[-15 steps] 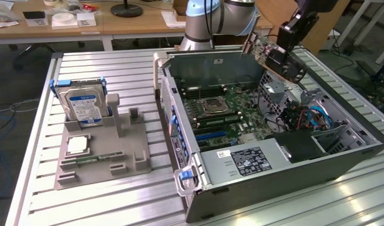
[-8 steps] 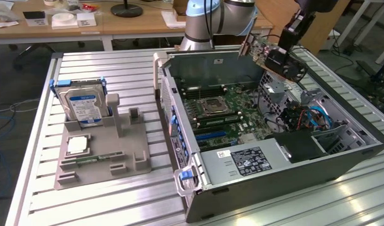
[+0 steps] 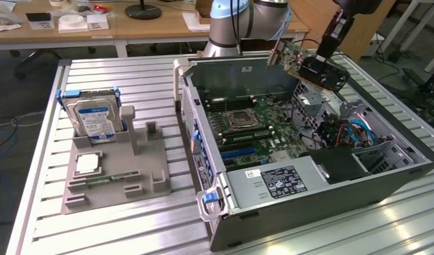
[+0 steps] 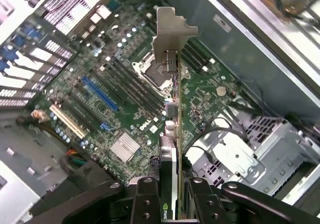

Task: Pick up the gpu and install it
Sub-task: 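Insert the gpu into the slot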

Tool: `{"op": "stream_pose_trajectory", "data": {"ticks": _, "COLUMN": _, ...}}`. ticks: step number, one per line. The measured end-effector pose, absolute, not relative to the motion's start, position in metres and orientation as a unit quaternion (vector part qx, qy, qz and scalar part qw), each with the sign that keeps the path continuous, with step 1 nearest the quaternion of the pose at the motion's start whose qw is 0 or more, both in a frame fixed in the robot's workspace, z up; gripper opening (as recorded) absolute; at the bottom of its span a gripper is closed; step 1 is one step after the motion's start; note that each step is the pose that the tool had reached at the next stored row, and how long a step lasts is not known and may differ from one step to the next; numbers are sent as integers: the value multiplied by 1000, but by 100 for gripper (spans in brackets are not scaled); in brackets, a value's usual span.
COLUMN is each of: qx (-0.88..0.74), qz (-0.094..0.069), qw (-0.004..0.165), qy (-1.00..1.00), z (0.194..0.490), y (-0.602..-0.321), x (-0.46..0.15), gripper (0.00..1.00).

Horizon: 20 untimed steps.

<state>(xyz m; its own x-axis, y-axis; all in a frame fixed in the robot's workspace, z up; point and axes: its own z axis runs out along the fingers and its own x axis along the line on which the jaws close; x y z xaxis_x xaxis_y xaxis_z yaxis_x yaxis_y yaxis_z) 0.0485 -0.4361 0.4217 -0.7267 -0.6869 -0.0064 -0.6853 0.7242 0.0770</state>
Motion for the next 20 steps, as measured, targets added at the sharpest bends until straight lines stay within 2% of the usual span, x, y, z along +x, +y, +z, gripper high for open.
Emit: {"op": "stream_pose_trajectory", "data": {"ticks": 20, "qx": 539, "qz": -34, "qw": 18, "qy": -842, "z": 421, "y": -436, "x": 48, "gripper": 26}}
